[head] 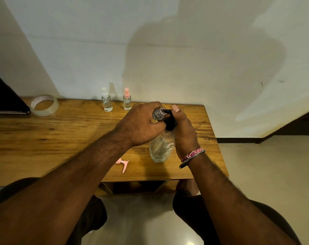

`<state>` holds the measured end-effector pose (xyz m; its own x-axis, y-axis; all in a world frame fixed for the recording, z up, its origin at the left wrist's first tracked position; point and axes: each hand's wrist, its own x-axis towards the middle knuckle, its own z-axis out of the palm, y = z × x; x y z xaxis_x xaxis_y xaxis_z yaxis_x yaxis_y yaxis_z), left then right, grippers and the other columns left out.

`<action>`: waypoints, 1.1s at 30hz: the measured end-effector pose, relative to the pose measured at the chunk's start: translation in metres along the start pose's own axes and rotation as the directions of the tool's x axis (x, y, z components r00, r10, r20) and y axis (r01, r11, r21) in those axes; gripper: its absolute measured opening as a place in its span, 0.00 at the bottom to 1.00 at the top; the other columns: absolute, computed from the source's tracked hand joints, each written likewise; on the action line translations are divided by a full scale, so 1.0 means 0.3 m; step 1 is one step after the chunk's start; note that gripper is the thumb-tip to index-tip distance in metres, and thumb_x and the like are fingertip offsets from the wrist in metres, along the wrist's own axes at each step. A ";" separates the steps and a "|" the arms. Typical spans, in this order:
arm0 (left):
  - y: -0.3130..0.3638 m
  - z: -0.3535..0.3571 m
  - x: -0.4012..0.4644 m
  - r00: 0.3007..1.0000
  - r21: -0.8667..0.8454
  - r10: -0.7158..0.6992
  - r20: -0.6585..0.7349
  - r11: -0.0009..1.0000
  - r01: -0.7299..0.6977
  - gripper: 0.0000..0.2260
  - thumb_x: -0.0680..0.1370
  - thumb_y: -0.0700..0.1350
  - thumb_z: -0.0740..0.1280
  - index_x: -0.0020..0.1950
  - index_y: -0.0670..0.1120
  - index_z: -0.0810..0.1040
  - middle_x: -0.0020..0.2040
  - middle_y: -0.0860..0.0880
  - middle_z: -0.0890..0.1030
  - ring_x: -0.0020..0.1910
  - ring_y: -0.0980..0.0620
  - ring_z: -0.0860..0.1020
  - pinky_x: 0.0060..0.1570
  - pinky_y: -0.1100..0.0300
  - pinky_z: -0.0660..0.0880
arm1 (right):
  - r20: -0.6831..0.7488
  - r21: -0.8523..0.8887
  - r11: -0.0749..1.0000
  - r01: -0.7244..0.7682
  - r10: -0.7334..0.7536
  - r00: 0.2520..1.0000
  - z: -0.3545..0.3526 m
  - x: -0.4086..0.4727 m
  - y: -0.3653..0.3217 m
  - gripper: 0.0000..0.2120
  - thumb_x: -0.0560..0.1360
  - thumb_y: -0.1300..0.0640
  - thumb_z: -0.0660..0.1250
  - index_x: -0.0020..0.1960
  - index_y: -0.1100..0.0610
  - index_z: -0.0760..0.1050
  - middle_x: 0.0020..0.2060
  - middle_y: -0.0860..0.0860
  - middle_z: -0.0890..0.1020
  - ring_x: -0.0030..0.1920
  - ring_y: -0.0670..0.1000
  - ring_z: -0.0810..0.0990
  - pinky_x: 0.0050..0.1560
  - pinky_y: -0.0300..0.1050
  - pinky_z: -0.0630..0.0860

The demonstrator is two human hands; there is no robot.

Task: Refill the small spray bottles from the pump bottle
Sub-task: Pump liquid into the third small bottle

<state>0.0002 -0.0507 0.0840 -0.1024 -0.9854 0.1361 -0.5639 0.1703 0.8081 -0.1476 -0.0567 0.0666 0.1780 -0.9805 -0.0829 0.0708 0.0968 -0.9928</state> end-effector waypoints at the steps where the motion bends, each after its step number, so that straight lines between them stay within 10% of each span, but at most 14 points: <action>1: -0.002 0.001 0.001 1.000 0.003 0.003 0.000 1.000 -0.003 0.11 0.74 0.41 0.73 0.39 0.55 0.75 0.33 0.55 0.79 0.31 0.53 0.76 0.31 0.59 0.71 | -0.009 -0.007 1.000 0.005 -0.005 1.000 0.000 0.001 0.000 0.21 0.71 0.32 0.66 0.46 0.46 0.88 0.48 0.56 0.88 0.57 0.61 0.84 0.66 0.71 0.73; 7: -0.011 0.004 0.003 1.000 0.003 0.001 0.008 1.000 -0.001 0.12 0.75 0.41 0.74 0.39 0.56 0.75 0.32 0.56 0.78 0.29 0.58 0.74 0.29 0.66 0.68 | -0.010 -0.028 1.000 0.004 -0.004 1.000 0.006 -0.006 -0.014 0.18 0.68 0.33 0.64 0.40 0.43 0.87 0.38 0.47 0.87 0.43 0.45 0.84 0.50 0.50 0.76; 15: -0.013 0.004 0.000 1.000 -0.030 0.013 -0.015 0.999 -0.013 0.09 0.75 0.41 0.73 0.41 0.54 0.77 0.34 0.53 0.81 0.35 0.45 0.82 0.34 0.45 0.80 | 0.033 -0.043 0.999 0.013 -0.012 0.999 0.002 -0.008 -0.023 0.20 0.72 0.32 0.62 0.46 0.42 0.87 0.47 0.51 0.88 0.55 0.53 0.85 0.67 0.62 0.76; 33: -0.013 0.004 0.003 1.000 -0.016 0.012 -0.016 1.000 -0.012 0.07 0.74 0.41 0.72 0.42 0.51 0.78 0.35 0.53 0.81 0.35 0.47 0.81 0.34 0.49 0.79 | -0.009 -0.043 0.999 -0.005 0.005 1.000 0.006 -0.012 -0.025 0.18 0.76 0.39 0.61 0.40 0.43 0.87 0.38 0.46 0.87 0.42 0.42 0.84 0.45 0.41 0.75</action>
<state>0.0012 -0.0523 0.0801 -0.0965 -0.9832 0.1550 -0.5497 0.1824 0.8152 -0.1469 -0.0536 0.0745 0.1696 -0.9815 -0.0884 0.0278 0.0944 -0.9951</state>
